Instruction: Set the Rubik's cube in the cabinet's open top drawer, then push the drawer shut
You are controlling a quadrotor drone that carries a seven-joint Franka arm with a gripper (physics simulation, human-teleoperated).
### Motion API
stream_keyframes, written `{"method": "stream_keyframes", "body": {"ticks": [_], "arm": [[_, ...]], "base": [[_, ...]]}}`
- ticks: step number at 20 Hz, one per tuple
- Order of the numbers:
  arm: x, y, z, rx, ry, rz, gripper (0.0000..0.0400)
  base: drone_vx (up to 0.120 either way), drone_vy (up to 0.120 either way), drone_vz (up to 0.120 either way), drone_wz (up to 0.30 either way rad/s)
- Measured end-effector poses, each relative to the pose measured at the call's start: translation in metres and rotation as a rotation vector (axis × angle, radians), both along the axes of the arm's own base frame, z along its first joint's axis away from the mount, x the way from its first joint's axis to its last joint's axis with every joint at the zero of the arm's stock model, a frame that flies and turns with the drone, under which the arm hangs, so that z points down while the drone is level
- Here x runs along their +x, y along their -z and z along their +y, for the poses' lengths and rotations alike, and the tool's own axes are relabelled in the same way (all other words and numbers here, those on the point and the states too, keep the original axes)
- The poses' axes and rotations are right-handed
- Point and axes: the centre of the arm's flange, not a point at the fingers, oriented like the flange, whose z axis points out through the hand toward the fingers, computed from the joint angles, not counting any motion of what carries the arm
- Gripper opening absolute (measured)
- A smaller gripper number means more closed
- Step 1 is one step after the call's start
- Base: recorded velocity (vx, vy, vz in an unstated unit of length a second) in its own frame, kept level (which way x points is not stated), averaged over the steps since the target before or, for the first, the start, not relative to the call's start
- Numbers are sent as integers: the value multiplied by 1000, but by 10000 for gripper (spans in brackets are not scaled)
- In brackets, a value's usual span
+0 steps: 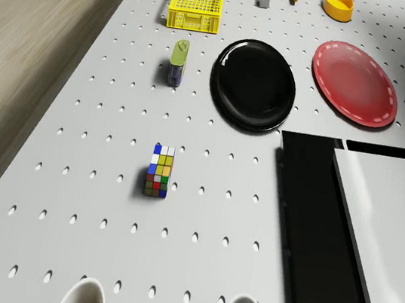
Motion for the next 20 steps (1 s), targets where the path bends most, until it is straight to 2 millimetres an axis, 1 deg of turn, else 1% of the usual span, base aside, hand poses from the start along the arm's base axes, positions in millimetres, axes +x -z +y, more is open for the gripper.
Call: {"method": "stream_keyframes", "body": {"ticks": [15,16,20], "arm": [[-1,-2,0,-2,0,-11,400],[-1,-2,0,-2,0,-12,400],[-1,-2,0,-4,0,-15,400]], "base": [[120,120,0,0],[120,80,0,0],[120,0,0,0]]}}
